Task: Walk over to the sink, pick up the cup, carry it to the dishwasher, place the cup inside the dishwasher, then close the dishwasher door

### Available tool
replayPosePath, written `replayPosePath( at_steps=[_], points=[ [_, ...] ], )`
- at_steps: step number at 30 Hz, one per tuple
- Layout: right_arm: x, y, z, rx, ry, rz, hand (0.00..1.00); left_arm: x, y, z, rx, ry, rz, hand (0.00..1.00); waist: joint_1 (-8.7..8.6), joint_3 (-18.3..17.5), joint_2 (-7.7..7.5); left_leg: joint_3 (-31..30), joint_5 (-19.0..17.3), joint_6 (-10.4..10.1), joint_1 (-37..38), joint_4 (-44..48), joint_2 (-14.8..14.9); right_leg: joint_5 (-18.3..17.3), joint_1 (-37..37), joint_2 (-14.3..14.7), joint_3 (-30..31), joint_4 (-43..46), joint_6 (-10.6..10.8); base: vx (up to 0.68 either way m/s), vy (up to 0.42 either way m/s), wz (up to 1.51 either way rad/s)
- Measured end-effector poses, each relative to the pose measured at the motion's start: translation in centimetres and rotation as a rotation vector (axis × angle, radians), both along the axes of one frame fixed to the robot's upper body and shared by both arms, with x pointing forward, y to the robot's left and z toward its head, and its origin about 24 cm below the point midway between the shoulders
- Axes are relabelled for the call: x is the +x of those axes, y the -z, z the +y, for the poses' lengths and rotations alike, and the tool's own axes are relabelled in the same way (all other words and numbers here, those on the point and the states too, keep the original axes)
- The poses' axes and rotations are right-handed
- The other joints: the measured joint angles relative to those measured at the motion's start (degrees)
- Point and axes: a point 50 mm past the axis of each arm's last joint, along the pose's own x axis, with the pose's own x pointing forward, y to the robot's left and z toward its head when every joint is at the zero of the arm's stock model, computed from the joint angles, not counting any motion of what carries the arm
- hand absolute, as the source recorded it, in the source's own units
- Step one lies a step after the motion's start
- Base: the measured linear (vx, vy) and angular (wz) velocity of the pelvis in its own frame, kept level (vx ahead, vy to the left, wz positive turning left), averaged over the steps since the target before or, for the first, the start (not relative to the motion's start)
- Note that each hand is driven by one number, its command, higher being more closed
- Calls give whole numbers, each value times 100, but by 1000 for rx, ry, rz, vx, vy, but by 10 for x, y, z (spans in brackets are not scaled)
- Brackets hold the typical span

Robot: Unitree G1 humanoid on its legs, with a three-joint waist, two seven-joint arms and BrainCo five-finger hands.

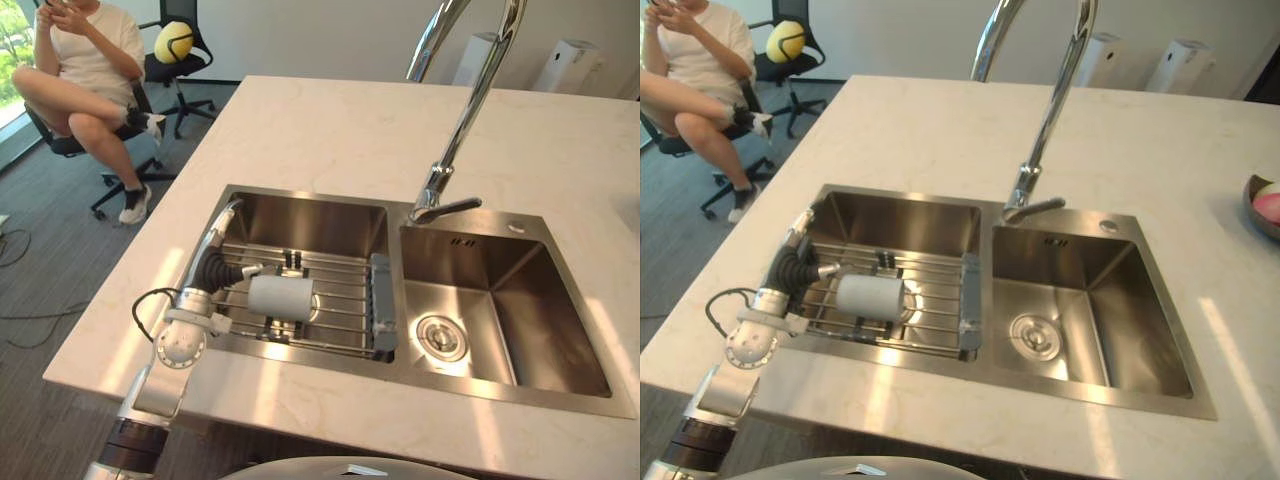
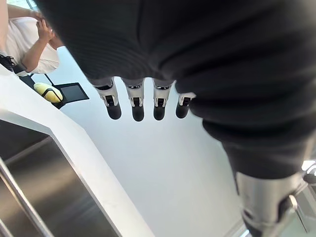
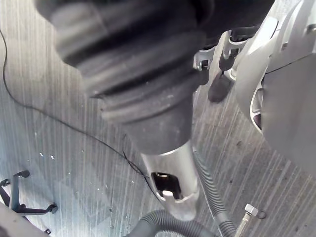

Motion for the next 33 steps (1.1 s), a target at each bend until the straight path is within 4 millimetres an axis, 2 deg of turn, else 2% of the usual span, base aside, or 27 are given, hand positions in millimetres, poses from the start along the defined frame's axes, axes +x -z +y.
replayPosePath(
  at_steps=[8, 12, 14, 19, 24, 33],
  points=[
    [3, -3, -10, -17, 63, -30, 0, -18, 17, -31, 140, 269, 64, 0, -22, -63, 106, 18, 22, -6, 96, -114, 9, 109, 152, 62, -20, -274, -6, 0, 0, 0],
    [4, -4, -15, -29, 91, -46, 0, -21, 30, -33, 209, 270, 93, 0, -33, -62, 109, 10, 19, -12, 85, -114, 11, 112, 155, 70, -24, -309, -5, 0, 0, 0],
    [10, -5, -16, -20, 128, -74, 0, -22, 39, -31, 258, 244, 107, 0, -40, -55, 98, 13, 12, -17, 83, -114, 10, 114, 161, 72, -25, -332, -2, 0, 0, 0],
    [17, -5, -16, -5, 167, -104, 0, -20, 48, -23, 336, 160, 87, 0, -42, -51, 91, 21, 4, -21, 81, -115, 6, 123, 178, 73, -25, -371, 10, 0, 0, 0],
    [17, -5, -15, 15, 202, -111, 0, -21, 65, -20, 406, 121, 137, 0, -75, -51, 91, 60, -2, -26, 86, -116, 8, 155, 195, 78, -10, -424, 9, -10, 0, -2],
    [18, -5, -14, 25, 195, -107, 0, -18, 66, -29, 488, 192, 127, 0, -135, -50, 90, 193, -17, -32, 132, -118, 18, 197, 170, 86, 121, -433, 1, -34, -3, -8]
  ],
)
